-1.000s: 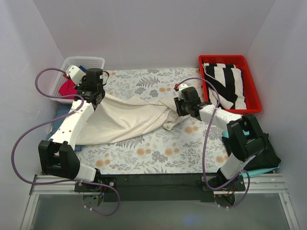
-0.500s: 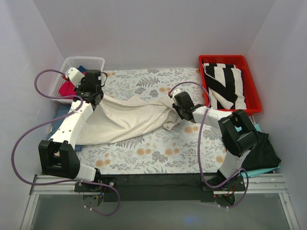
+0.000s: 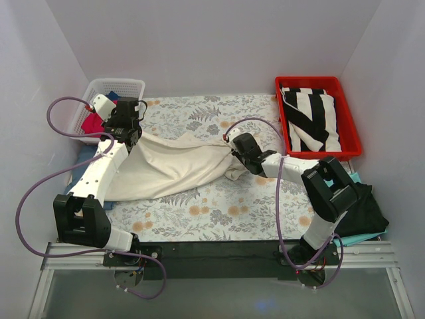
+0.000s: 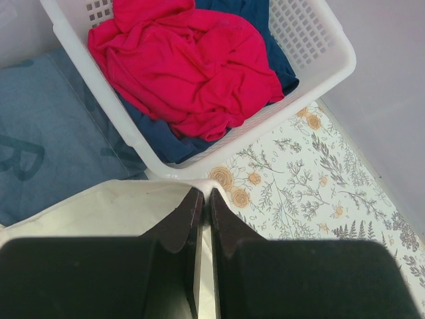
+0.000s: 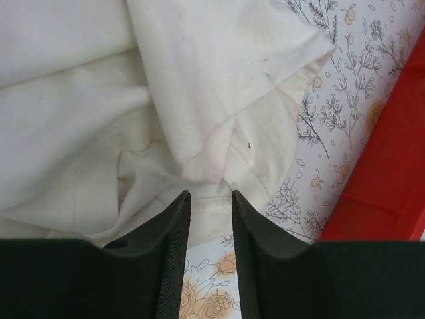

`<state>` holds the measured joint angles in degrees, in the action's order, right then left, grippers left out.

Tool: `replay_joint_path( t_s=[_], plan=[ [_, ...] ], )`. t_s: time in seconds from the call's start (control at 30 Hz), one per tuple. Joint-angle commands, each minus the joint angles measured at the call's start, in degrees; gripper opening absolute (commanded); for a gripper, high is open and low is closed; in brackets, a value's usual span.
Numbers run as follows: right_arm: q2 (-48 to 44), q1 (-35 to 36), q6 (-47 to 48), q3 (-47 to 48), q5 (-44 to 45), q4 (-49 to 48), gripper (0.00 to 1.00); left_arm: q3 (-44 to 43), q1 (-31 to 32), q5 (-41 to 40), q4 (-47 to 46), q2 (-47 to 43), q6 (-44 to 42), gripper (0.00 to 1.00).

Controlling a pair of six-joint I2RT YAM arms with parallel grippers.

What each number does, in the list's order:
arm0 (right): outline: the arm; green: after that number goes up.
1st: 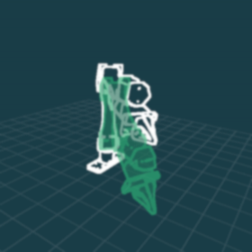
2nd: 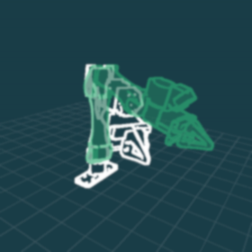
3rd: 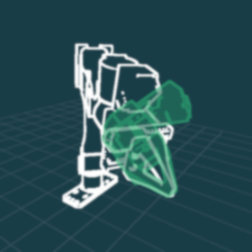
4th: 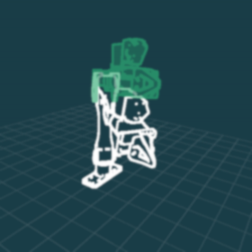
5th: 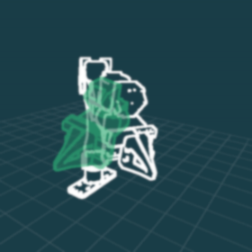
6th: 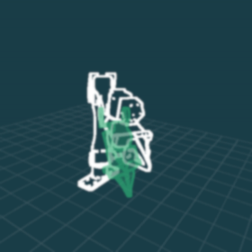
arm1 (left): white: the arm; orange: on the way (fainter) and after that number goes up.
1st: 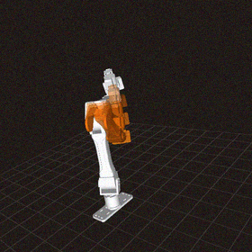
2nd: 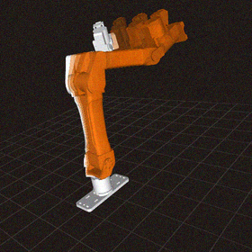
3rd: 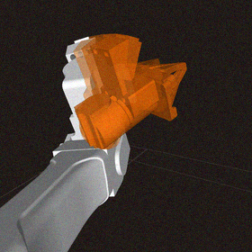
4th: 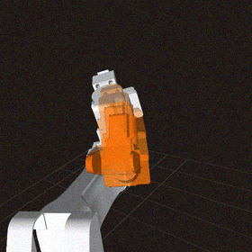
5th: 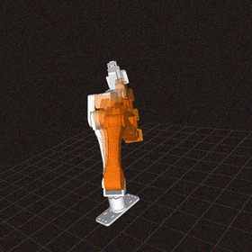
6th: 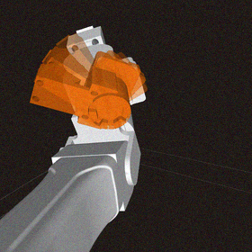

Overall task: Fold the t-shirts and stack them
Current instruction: Flatten the tshirt out

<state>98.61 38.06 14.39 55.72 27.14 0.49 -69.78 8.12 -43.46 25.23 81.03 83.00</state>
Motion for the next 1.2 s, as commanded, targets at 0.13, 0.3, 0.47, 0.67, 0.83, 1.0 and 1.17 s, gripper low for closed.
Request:
replay_joint_path(
  t_s=[0.13,0.3,0.47,0.67,0.83,1.0,1.17],
  plan=[
    [1.8,0.9,3.5,-0.8,2.7,-5.5,0.37,1.0,-0.5,0.1,-0.4,-2.5,0.5,0.00],
    [5.2,0.9,5.2,0.5,4.0,-8.2,0.37,1.1,-0.6,0.7,-0.4,-2.3,0.8,0.00],
    [8.0,1.0,5.1,2.8,2.7,-8.3,0.36,1.4,-0.8,0.8,-0.4,-2.1,0.8,0.00],
    [6.1,1.7,5.0,2.5,3.8,-9.5,0.35,1.2,-1.1,0.9,-0.4,-2.2,0.7,0.00],
    [3.6,3.3,5.2,1.2,5.0,-9.5,0.35,1.3,-1.3,1.3,-0.4,-2.2,0.7,0.00],
    [2.3,4.8,5.5,1.1,6.0,-9.6,0.35,1.2,-1.3,1.5,-0.4,-1.9,0.8,0.00],
    [5.3,4.8,6.8,2.7,6.8,-9.9,0.35,1.6,-1.3,1.6,-0.4,-1.9,0.8,0.00]
  ],
)
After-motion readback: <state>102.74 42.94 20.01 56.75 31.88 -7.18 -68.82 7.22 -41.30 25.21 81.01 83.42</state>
